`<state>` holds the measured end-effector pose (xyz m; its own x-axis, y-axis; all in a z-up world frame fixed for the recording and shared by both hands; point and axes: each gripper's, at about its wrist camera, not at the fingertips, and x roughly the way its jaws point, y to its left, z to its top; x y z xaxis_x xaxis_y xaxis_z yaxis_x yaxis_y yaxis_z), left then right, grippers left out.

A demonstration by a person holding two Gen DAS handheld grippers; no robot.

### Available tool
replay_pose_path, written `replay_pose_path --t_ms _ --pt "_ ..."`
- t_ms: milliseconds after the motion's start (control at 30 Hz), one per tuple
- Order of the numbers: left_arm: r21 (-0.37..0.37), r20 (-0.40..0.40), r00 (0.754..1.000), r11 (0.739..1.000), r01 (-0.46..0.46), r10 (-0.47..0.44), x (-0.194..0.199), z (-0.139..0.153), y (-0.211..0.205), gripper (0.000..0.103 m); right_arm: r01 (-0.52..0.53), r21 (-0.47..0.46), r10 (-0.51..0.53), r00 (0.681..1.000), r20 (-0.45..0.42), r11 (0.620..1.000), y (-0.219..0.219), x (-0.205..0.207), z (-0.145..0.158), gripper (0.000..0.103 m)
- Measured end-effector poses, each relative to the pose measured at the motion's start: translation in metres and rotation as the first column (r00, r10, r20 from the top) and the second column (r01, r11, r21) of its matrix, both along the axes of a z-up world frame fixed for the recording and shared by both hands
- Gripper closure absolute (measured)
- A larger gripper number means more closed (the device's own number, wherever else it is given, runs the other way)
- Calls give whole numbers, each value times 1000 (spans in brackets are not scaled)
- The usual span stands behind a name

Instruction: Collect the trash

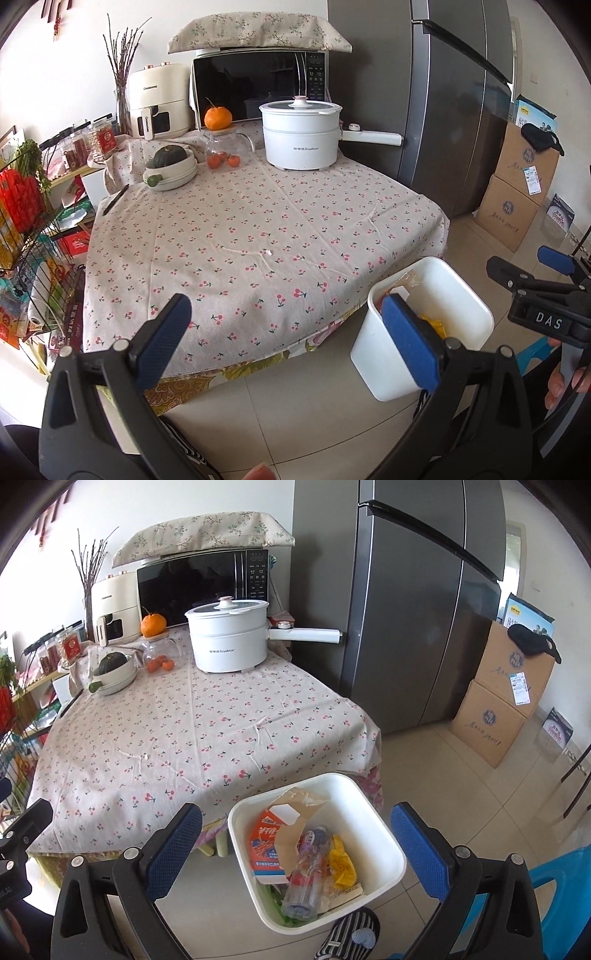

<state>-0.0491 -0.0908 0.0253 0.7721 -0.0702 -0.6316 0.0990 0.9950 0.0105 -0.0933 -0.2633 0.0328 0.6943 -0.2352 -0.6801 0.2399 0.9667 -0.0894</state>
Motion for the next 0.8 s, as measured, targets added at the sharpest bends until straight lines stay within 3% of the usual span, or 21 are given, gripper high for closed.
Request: replay_pose_path --t_ms 800 --pt "-7 -8 1000 1000 13 -13 -1 -1 -4 1 3 -5 -3 1000 -5 1000 -2 -1 -1 0"
